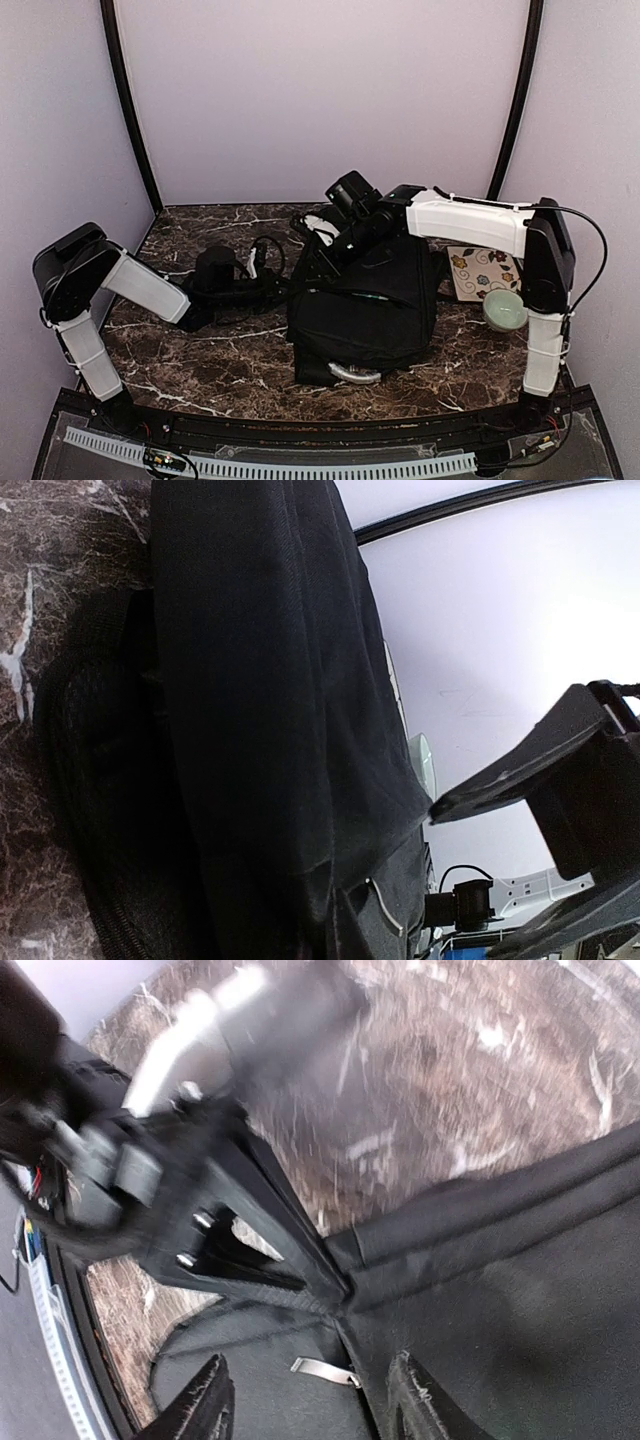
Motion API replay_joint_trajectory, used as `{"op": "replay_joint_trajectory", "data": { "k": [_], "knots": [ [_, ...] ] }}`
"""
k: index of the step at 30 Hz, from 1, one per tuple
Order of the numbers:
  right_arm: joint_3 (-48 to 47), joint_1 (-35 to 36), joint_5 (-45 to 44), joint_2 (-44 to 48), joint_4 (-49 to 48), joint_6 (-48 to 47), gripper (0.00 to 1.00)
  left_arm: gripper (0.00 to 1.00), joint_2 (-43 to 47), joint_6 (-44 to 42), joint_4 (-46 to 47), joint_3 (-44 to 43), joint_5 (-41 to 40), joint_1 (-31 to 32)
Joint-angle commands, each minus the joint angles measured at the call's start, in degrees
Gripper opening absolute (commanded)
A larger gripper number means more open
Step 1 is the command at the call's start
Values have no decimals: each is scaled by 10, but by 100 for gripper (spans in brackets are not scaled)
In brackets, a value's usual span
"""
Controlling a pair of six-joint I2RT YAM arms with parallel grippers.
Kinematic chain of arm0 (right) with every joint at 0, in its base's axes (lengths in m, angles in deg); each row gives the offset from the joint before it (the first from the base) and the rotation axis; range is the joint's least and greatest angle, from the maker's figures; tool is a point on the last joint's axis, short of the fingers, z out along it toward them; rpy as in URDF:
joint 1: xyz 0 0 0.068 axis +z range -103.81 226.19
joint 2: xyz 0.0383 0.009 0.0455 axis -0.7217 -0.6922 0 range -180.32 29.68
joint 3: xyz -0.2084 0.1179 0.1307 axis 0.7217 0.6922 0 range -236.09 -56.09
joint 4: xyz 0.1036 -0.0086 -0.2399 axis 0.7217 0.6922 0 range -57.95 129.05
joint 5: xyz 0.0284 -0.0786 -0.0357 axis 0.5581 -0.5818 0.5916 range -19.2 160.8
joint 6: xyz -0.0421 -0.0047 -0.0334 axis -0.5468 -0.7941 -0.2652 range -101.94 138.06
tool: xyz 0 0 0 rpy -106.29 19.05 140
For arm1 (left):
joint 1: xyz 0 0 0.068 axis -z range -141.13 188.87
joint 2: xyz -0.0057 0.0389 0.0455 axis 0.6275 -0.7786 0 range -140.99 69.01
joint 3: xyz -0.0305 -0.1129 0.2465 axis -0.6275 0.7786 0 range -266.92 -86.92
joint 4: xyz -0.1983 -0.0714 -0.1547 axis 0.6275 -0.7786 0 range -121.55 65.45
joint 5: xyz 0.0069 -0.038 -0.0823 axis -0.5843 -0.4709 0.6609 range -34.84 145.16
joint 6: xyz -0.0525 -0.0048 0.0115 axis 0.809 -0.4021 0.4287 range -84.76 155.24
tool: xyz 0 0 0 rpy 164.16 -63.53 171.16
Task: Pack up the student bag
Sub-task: Grab the lower front pocket of the student bag.
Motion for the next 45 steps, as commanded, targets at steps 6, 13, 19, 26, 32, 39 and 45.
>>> {"op": "replay_joint_trajectory", "data": {
  "k": [6,13,19,26,32,39,45],
  "knots": [
    [-28,31,-18,-27,42,23,61,0,43,-9,80,10,-36,13],
    [-65,43,-100,-68,55,19,59,0,46,-11,78,11,-43,15],
    [-67,43,-132,-85,58,19,40,0,54,-17,77,17,-50,16],
    [-19,42,-146,-52,49,16,34,0,60,-22,74,30,-64,16],
    [12,42,-134,-25,40,19,35,0,51,-20,81,29,-69,15],
    [34,42,-122,-10,40,14,32,0,44,-19,81,26,-67,15],
    [36,42,-113,-16,42,15,23,0,43,-18,82,26,-67,16]
  ]
}}
